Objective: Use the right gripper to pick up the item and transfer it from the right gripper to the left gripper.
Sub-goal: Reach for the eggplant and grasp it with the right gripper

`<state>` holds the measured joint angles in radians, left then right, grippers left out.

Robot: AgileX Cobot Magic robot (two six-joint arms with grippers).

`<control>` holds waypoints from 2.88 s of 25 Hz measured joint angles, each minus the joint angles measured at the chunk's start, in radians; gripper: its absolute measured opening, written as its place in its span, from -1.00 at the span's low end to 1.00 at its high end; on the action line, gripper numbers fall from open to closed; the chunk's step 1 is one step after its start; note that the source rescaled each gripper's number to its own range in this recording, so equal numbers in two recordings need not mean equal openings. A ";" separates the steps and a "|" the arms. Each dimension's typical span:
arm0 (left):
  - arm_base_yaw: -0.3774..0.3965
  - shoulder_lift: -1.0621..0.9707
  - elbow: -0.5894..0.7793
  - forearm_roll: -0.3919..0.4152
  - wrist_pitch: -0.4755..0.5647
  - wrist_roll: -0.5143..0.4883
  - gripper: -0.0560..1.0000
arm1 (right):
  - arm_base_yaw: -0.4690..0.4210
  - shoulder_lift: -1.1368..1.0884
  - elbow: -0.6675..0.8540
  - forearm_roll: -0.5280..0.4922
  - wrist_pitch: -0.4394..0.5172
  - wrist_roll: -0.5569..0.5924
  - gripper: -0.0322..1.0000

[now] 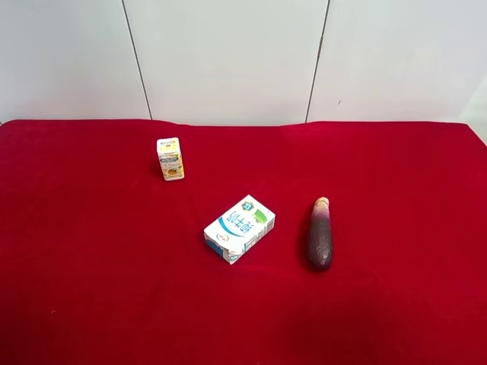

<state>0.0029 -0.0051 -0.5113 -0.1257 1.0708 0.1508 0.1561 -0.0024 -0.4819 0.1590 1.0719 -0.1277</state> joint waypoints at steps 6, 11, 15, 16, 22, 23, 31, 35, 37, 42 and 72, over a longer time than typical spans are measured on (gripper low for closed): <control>0.000 0.000 0.000 0.000 0.000 0.000 0.84 | 0.000 0.000 0.000 0.000 0.000 0.000 1.00; 0.000 0.000 0.000 0.000 0.000 0.000 0.84 | 0.000 0.000 0.000 0.000 0.000 0.000 1.00; 0.000 0.000 0.000 0.000 0.000 0.000 0.84 | 0.000 0.000 0.000 0.000 0.000 0.000 1.00; 0.000 0.000 0.000 0.000 0.000 0.000 0.84 | 0.000 0.000 0.000 0.000 0.000 0.000 1.00; 0.000 0.000 0.000 0.000 0.000 0.000 0.84 | 0.000 0.000 0.000 0.000 0.000 0.000 1.00; 0.000 0.000 0.000 0.000 0.000 0.000 0.84 | 0.000 0.000 0.000 0.000 0.000 0.000 1.00; 0.000 0.000 0.000 0.000 0.000 0.000 0.84 | 0.000 0.000 0.000 0.000 0.000 0.000 1.00; 0.000 0.000 0.000 0.000 0.000 0.000 0.84 | 0.000 0.000 0.000 0.000 0.000 0.000 1.00; 0.000 0.000 0.000 0.000 0.000 0.000 0.84 | 0.000 0.000 0.000 0.000 0.000 0.000 1.00; 0.000 0.000 0.000 0.000 0.000 0.000 0.84 | 0.000 0.000 0.000 0.000 0.000 0.000 1.00; 0.000 0.000 0.000 0.000 0.000 0.000 0.84 | 0.000 0.435 -0.143 0.090 -0.132 0.078 0.78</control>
<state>0.0029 -0.0051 -0.5113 -0.1257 1.0708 0.1508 0.1561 0.4321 -0.6249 0.2487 0.9403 -0.0492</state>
